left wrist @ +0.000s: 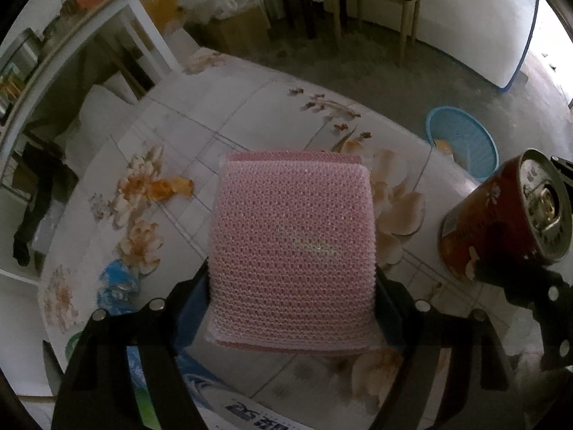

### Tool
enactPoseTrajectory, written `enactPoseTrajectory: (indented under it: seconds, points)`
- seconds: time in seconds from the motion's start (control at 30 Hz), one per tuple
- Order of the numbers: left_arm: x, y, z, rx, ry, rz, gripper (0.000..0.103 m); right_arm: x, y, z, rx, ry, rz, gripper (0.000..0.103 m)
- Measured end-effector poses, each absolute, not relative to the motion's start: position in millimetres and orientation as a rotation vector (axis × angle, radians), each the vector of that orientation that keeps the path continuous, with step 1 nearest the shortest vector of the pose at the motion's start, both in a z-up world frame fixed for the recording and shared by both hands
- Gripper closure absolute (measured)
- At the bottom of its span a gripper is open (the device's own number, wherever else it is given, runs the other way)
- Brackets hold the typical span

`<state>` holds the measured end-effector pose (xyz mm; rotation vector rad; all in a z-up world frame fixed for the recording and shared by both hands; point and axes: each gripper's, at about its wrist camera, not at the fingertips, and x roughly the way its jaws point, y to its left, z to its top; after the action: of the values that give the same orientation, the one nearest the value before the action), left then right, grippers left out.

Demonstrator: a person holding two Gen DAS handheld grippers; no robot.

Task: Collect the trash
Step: 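Carry the pink sponge and red can toward the blue wastebasket with both grippers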

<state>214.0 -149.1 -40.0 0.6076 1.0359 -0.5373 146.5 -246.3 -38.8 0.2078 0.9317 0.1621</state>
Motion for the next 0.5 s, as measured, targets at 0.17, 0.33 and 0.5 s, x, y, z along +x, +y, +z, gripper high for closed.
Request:
enactPoseTrajectory:
  seconds: [0.17, 0.33, 0.5]
  points:
    - [207, -150, -30, 0.626, 0.994, -0.530, 0.025, 143, -247, -37, 0.208, 0.924, 0.153, 0.035]
    - [203, -150, -22, 0.635, 0.967, -0.529, 0.025, 142, -247, -34, 0.201, 0.916, 0.149, 0.035]
    - [199, -152, -15, 0.645, 0.939, -0.527, 0.025, 142, -248, -32, 0.202, 0.908, 0.145, 0.035]
